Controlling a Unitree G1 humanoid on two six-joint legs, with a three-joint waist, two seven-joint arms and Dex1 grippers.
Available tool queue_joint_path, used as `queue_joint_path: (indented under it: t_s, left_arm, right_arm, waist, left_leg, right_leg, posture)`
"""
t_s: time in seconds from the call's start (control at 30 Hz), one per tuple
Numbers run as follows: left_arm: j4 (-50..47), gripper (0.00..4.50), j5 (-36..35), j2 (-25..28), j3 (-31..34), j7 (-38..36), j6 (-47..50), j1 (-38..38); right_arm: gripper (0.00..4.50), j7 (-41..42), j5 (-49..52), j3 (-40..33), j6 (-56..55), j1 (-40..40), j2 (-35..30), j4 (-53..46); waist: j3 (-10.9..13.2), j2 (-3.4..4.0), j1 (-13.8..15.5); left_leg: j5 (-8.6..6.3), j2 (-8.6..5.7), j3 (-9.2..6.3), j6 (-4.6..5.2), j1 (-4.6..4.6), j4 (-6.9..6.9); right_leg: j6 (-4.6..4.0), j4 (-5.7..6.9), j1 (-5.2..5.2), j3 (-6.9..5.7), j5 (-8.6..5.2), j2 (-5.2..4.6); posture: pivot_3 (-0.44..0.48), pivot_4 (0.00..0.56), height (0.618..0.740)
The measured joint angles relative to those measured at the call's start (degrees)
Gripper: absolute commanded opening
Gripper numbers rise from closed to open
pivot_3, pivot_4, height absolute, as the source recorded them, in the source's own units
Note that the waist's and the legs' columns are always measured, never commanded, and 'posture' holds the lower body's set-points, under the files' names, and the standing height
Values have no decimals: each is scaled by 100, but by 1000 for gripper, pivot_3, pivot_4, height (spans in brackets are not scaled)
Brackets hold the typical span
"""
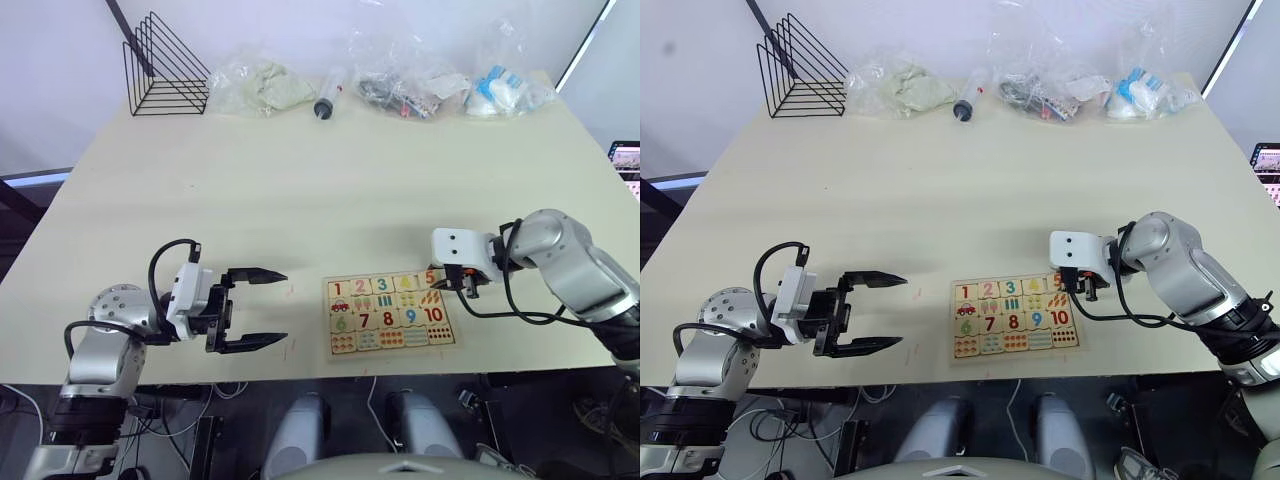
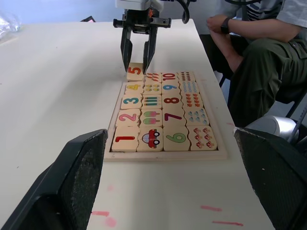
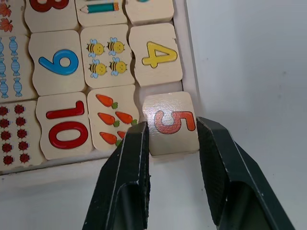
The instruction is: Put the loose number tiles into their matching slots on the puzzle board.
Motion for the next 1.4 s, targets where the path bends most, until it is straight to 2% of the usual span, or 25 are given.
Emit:
queue_joint_path:
  t_s: [1.03, 1.07, 1.13, 1.2, 1.27, 1.4]
  left_arm:
    - [-189, 4500, -5, 2, -3, 105, 246, -10]
    - [-188, 4500, -4, 2, -3, 101, 244, -10]
    - [-188, 4500, -3, 2, -3, 90, 238, -10]
    - [-188, 4500, -2, 2, -3, 76, 224, -10]
    - [-188, 4500, -1, 2, -3, 71, 211, -10]
    - [-185, 4500, 2, 2, -3, 65, 204, -11]
  right_arm:
    - [874, 46, -101, 35, -68, 8, 86, 1]
    - [1893, 54, -107, 37, -74, 8, 85, 1]
    - [2723, 62, -110, 44, -93, 13, 84, 6]
    - [3840, 64, -108, 34, -103, 11, 82, 5]
    - [4486, 66, -104, 15, -99, 5, 80, 5]
    - [4486, 124, -80, 6, -51, 5, 66, 7]
  waist:
    - [0, 0, 0]
    - [0, 0, 0]
    - [0, 0, 0]
    - [-1, -1, 0]
    - [-1, -1, 0]
    - [-1, -1, 0]
  left_leg:
    - [0, -1, -1, 0, 0, 0]
    - [0, -1, -2, 0, 0, 0]
    - [0, -1, -1, 0, 0, 1]
    - [0, -1, -2, 0, 0, 1]
    - [0, -1, -2, 0, 0, 1]
    - [0, -1, -2, 0, 0, 1]
  right_leg:
    - [0, 0, 0, -2, 0, 0]
    - [0, 0, 0, -2, 0, 0]
    - [0, 0, 0, -1, 0, 0]
    - [0, 0, 1, -2, 0, 0]
    - [0, 0, 1, -2, 0, 0]
    - [0, 0, 1, -2, 0, 0]
  posture:
    - [0, 150, 740]
    - [0, 150, 740]
    - [0, 150, 740]
    - [0, 150, 740]
    - [0, 150, 740]
    - [0, 150, 740]
